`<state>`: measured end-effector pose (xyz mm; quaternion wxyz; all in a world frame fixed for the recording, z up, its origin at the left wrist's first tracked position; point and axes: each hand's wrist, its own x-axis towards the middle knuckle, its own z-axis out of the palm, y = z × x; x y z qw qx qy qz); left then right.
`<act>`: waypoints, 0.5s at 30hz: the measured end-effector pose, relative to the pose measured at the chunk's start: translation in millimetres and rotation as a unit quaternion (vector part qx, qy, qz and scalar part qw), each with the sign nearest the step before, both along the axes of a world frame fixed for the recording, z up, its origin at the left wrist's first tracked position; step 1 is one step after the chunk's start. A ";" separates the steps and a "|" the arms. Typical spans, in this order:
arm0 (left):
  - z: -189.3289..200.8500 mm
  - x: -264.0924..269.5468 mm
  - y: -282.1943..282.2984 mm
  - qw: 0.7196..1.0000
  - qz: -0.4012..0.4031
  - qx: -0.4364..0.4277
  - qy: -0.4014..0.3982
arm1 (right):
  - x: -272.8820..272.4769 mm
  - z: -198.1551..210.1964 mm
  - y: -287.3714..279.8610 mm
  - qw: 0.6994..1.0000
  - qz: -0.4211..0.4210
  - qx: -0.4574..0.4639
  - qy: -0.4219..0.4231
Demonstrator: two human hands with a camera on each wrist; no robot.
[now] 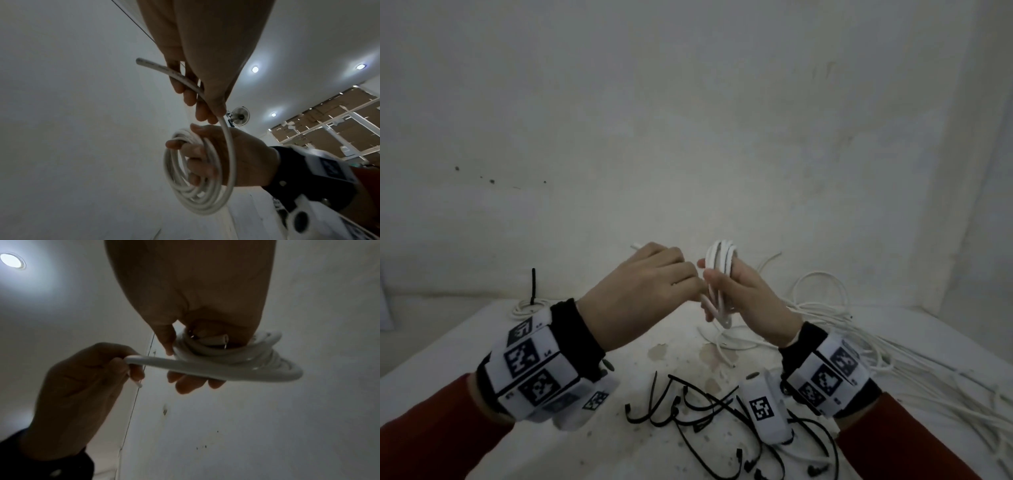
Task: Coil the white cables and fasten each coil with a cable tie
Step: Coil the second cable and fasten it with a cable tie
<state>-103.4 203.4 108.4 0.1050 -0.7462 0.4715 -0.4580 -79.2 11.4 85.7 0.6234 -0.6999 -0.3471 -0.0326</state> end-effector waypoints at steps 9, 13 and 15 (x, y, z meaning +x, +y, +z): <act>-7.5 8.0 0.5 0.978 -0.112 -0.157 0.075 | -25.6 -8.7 17.1 0.994 0.056 -0.032 0.086; -21.9 7.7 -8.5 0.934 -0.134 -0.274 0.184 | -26.4 -11.2 21.5 0.990 0.052 -0.003 0.130; -26.9 9.3 -9.5 0.895 -0.153 -0.331 0.258 | -26.0 -11.8 18.4 0.989 0.047 0.007 0.142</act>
